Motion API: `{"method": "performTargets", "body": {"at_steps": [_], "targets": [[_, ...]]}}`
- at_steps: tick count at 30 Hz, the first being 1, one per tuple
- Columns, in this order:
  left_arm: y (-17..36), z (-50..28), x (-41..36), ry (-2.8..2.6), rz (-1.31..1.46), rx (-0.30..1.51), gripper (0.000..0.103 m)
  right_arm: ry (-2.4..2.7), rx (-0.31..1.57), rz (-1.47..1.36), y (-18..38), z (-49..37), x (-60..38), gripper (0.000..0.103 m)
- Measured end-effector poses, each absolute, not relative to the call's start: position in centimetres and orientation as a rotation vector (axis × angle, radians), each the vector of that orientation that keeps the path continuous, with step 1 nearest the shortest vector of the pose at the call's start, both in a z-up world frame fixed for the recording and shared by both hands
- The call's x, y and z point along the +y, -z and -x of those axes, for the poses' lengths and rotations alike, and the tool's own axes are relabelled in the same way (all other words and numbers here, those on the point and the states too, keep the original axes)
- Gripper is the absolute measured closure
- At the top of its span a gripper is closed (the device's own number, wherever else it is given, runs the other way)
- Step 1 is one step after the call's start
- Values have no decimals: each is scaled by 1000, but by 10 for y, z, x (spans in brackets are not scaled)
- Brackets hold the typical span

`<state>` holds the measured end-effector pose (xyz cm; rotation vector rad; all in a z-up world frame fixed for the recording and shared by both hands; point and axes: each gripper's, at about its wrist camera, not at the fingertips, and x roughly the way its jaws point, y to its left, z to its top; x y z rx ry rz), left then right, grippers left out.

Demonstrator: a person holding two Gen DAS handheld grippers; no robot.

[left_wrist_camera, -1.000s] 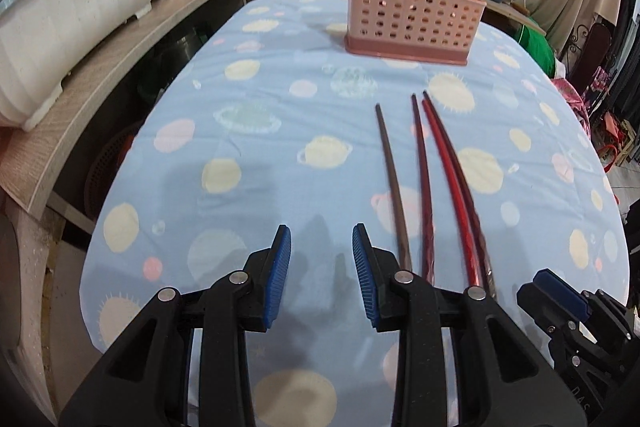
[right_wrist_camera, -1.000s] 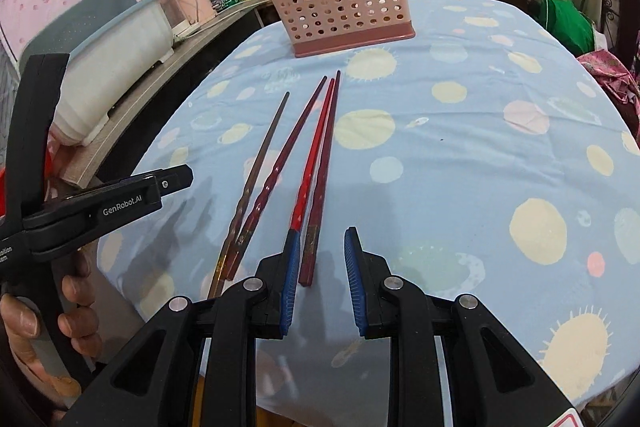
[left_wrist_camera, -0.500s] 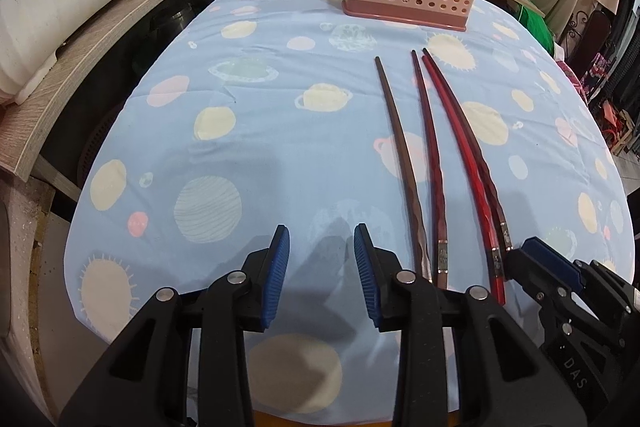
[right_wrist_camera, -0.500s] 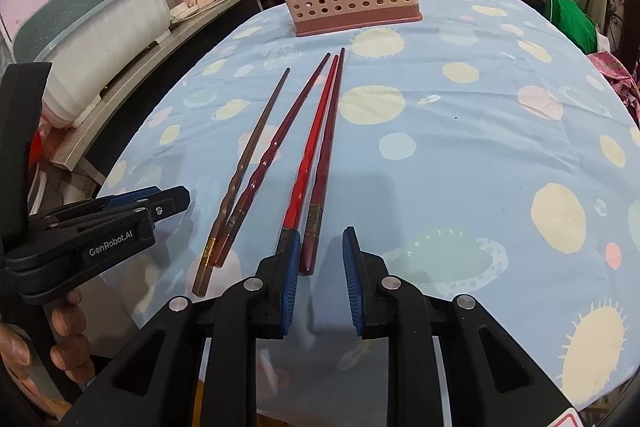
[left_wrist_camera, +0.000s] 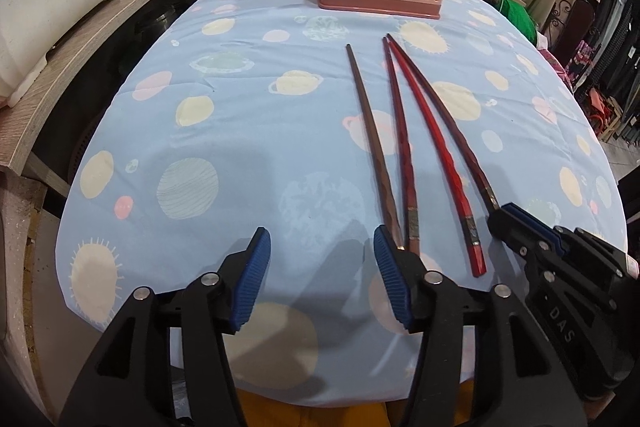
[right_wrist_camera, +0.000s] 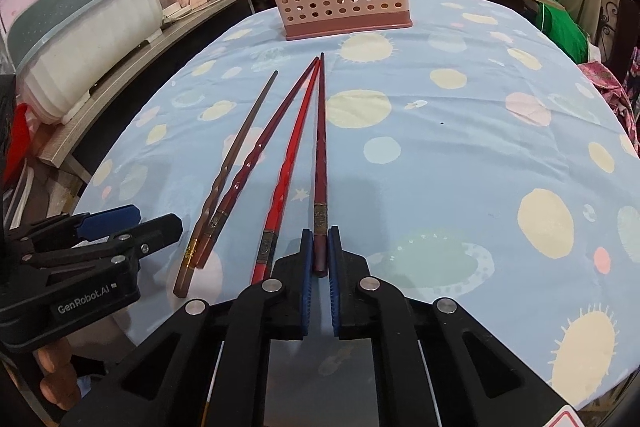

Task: Organize utensils
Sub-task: 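Grasp a dark-brown chopstick with the left tool while the right tool grasps a red one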

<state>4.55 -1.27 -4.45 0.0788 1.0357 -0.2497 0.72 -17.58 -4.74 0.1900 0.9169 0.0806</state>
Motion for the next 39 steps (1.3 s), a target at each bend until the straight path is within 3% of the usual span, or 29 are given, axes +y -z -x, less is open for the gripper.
{"method": "performTargets", "body": {"at_steps": [24,27,33,39], "targets": [[53,-31,-21,275,-119,1050,53,-81,920,-232,49,-5,-183,96],[53,-31,-19,268,-122,1044,59,-81,919,-231,48,-5,-183,96],[52,-37,-18,286,-112,1043,95,-81,920,-231,48,-5,-183,96],[49,-43,-15,305,-79,1062,96,-72,918,-245,46,-5,-187,96]]}}
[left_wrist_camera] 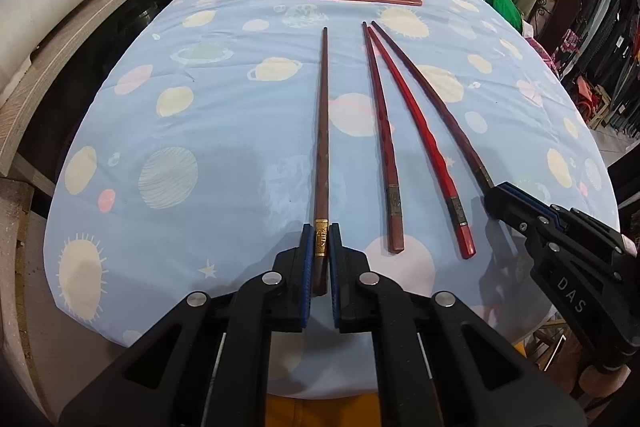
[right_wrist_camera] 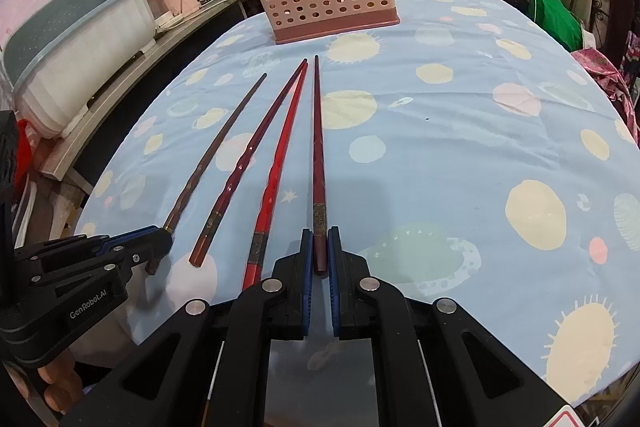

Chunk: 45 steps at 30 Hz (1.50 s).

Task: Organize utensils
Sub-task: 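Grasp a dark-brown chopstick with the left tool while the right tool grasps a red one, then lift both held chopsticks and carry them over the pink holder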

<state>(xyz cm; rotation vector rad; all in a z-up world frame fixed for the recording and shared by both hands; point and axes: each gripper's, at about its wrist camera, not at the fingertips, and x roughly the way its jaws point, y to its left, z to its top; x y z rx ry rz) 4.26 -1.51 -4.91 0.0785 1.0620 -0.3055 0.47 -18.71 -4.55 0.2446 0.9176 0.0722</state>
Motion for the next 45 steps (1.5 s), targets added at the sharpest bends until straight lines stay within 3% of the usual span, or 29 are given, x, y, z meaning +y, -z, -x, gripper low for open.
{"method": "performTargets", "body": {"at_steps": [22,45], "targets": [[-47,-84,-4,319,28,919,96,-52,709,-316,-50,-13,-228,96],[-151,-175,-26,279,31,707,96,-48,494,-327,-144,-99,-265,96]]}}
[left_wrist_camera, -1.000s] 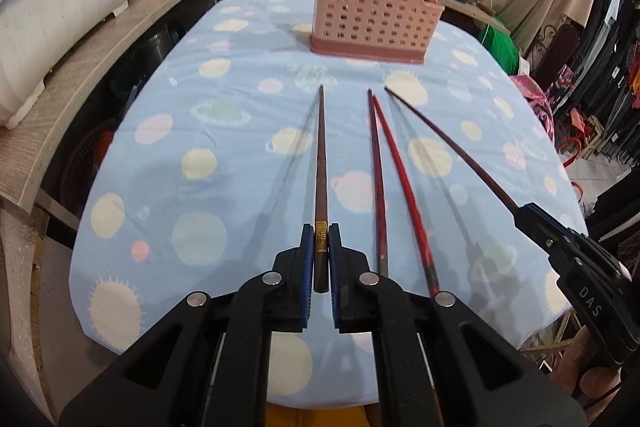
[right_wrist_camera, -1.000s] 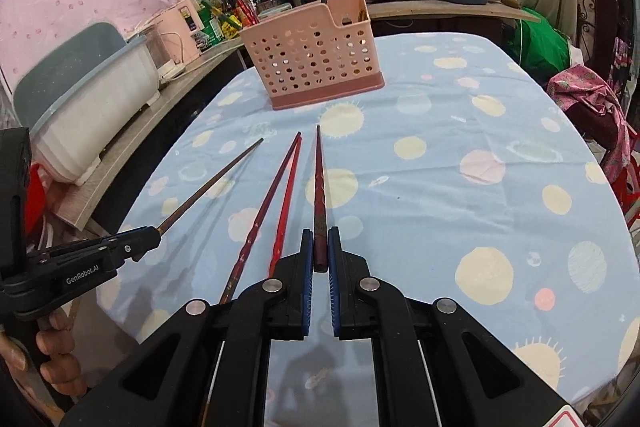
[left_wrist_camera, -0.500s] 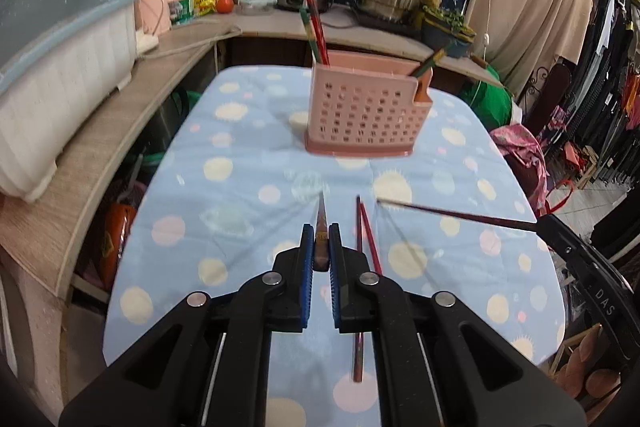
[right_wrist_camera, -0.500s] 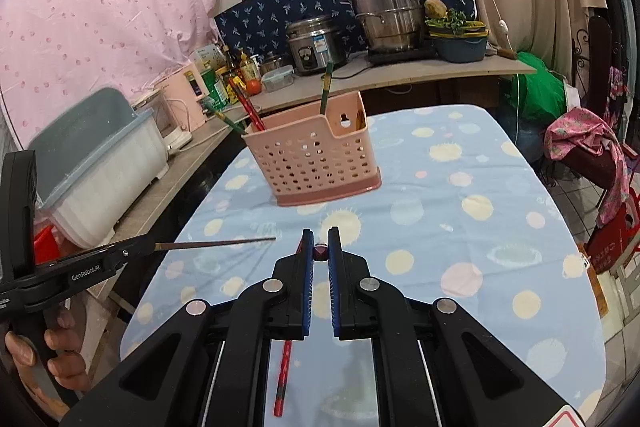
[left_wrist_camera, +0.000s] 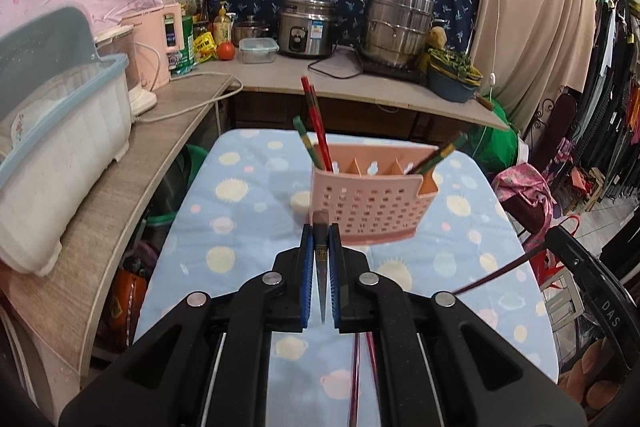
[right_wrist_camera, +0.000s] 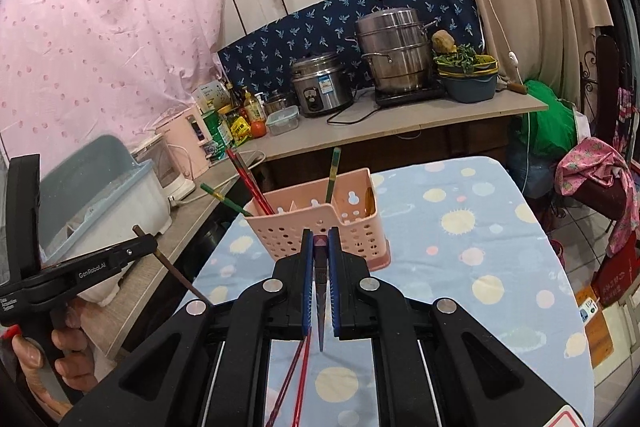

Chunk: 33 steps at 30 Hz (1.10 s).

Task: Organize utensils
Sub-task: 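Lift both held chopsticks and carry them over the pink holder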

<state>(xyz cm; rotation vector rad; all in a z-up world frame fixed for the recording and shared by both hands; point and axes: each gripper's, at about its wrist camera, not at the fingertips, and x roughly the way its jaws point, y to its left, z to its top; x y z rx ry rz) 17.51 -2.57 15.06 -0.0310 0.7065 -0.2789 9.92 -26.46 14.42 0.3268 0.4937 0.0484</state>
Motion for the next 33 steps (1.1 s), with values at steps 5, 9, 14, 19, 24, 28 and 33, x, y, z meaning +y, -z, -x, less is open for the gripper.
{"method": "performTargets", "body": {"at_steps": [5,9,14,19,24,28,33], "targets": [[-174,-190,-28,292,48,669,96,-64,446,-341,-169,-118,-272,96],[-200,-197,-34,294,40,613,96,-69,400,-345,-190,-132,-277,96],[-236,-208,-40,302,64,532,96,-71,323,-355,-217,-148,-282,96],[-266,-221,-40,299,99,443,96,-61,250,-362,-243,-167,-286,96],[-278,-240,-43,286,118,379,96,-51,226,-360,-252,-191,-287,96],[-267,-261,-51,271,103,382,96,-42,261,-346,-240,-212,-283,96],[-241,-279,-60,273,95,413,96,-36,320,-330,-215,-230,-278,96]]}}
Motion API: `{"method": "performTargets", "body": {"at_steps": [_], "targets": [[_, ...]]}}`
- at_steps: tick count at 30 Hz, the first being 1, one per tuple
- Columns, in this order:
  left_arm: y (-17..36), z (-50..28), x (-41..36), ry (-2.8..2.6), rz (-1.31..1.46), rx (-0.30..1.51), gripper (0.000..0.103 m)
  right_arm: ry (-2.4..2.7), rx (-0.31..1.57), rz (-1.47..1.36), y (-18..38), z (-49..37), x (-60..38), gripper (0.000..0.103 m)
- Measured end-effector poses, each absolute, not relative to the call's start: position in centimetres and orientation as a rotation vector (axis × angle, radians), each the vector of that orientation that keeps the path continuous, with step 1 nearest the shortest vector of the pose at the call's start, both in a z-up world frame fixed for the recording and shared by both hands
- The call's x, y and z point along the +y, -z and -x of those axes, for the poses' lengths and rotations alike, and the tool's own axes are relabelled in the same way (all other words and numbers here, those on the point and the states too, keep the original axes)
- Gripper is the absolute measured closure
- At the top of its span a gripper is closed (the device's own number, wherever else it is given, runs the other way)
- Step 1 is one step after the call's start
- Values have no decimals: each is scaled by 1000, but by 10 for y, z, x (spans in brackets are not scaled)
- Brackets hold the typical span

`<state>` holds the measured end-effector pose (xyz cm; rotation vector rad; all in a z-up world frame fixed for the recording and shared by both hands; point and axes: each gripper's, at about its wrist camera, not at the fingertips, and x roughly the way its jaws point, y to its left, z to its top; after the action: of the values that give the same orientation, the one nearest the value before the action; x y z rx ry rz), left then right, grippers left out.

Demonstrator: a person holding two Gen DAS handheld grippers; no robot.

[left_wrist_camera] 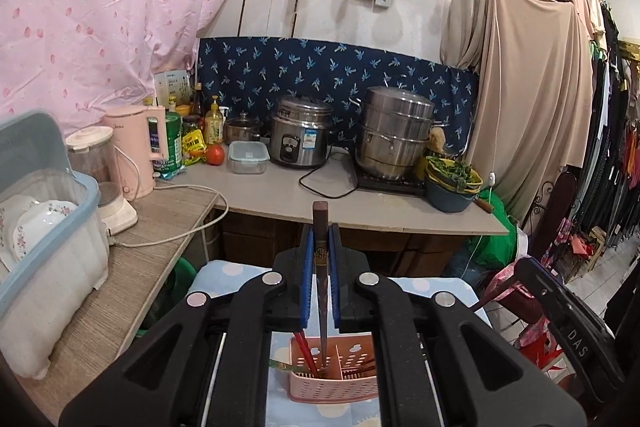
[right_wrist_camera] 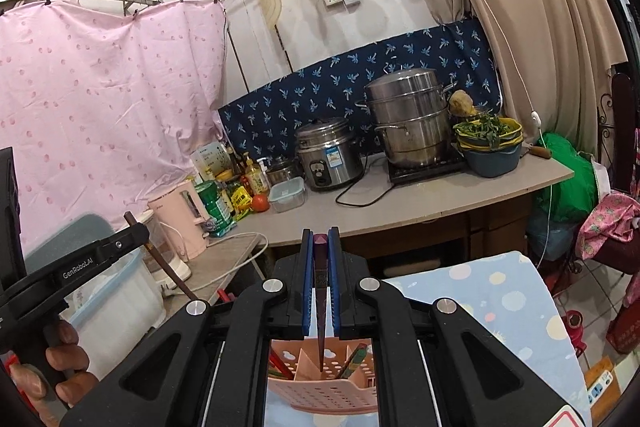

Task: Organize utensils
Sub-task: 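Lift both held chopsticks and carry them over the pink holder, then lower both chopsticks into the pink holder and open both tools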

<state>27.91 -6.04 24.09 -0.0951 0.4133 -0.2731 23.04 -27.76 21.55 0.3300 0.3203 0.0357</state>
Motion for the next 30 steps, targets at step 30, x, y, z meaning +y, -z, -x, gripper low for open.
{"method": "performTargets", "body": {"at_steps": [30], "targets": [[-193,-276,-85,241,3,503,60,-55,387,-305,-189,-226,-262,76]]}}
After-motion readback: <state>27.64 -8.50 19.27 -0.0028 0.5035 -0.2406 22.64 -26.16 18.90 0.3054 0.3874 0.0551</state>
